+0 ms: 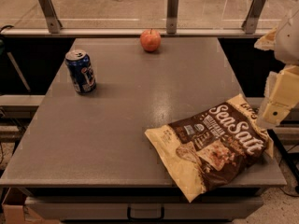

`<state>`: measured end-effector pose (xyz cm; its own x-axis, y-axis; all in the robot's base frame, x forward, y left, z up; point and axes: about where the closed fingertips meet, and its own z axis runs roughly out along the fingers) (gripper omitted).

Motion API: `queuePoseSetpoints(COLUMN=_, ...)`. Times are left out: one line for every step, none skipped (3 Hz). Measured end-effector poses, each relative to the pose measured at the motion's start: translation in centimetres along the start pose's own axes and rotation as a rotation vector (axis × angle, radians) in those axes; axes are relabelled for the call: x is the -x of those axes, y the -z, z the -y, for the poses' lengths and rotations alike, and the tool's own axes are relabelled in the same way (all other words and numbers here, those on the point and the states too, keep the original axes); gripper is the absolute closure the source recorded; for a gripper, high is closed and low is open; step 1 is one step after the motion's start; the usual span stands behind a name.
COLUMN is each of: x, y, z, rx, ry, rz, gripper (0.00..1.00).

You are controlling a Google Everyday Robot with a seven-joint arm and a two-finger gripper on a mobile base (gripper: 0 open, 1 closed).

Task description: Move pepsi can near apple

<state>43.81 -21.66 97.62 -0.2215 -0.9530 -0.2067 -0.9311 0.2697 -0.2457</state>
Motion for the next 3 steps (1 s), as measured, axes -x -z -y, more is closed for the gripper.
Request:
queuePoseSetpoints(x=0.0, y=0.0, z=0.0, rx=0.000, ry=0.000, rz=0.000, gripper=0.00)
queuePoseSetpoints(x=4.0, y=-1.5, z=0.2, rx=0.022, ry=0.047, rz=0.077, gripper=0.00)
queuePoseSetpoints(x=11.9, y=-4.3, z=1.1, rx=0.065, ry=0.118, rz=0.218, gripper=0.00)
